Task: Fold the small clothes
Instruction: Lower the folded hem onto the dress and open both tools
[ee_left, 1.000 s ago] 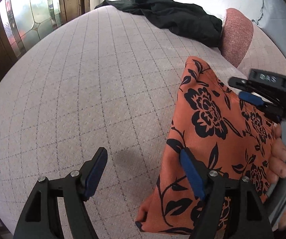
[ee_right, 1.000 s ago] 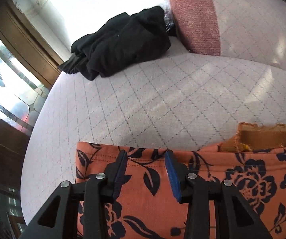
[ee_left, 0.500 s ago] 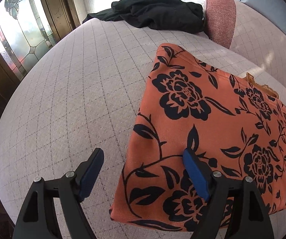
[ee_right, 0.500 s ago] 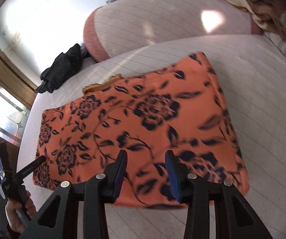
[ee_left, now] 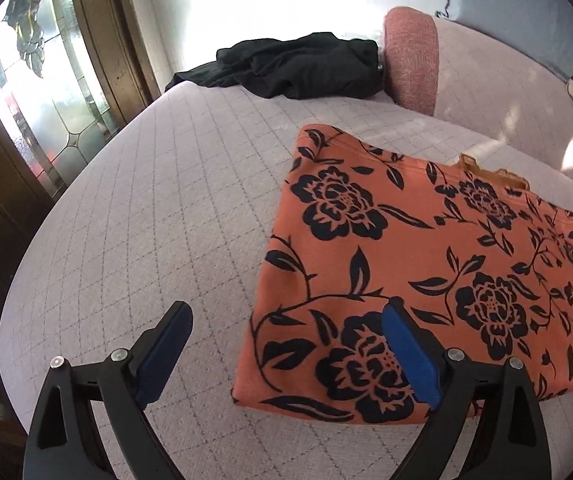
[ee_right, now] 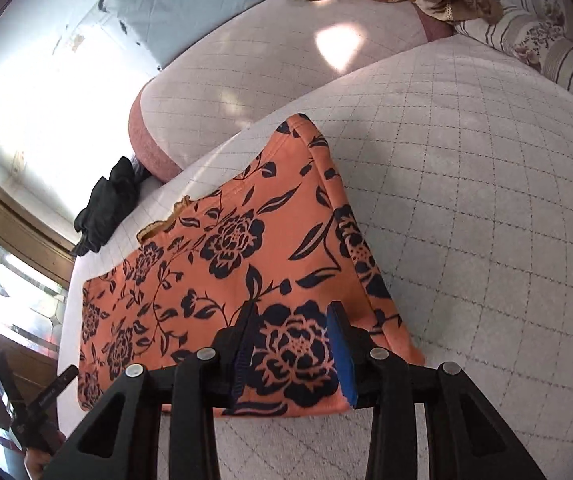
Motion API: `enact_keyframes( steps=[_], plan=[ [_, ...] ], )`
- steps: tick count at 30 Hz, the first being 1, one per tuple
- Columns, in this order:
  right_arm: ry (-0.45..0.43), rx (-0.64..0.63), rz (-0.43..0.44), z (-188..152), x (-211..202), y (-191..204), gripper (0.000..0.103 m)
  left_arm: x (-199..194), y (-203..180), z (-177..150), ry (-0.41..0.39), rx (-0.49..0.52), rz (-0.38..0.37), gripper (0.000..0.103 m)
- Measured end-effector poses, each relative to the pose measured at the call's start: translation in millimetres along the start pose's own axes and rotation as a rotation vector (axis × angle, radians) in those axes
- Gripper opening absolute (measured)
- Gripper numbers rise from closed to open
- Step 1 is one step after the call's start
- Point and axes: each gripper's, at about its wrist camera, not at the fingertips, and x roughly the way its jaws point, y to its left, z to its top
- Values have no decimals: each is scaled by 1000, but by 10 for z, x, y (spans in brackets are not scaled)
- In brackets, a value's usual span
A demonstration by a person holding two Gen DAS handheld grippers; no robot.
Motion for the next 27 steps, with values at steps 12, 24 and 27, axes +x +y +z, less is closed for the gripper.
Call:
enact_keyframes(
  steps=[12, 24, 27],
  plan=[
    [-27, 56, 44, 464, 361, -28, 41, 280, -54, 151, 45, -51, -28, 97],
    [3, 6, 45, 685, 679, 224, 52, 508, 276, 296, 76, -151, 35, 103],
    [44, -37, 138, 571, 616, 453, 52, 394, 313, 337, 41, -142, 57, 103]
  ],
)
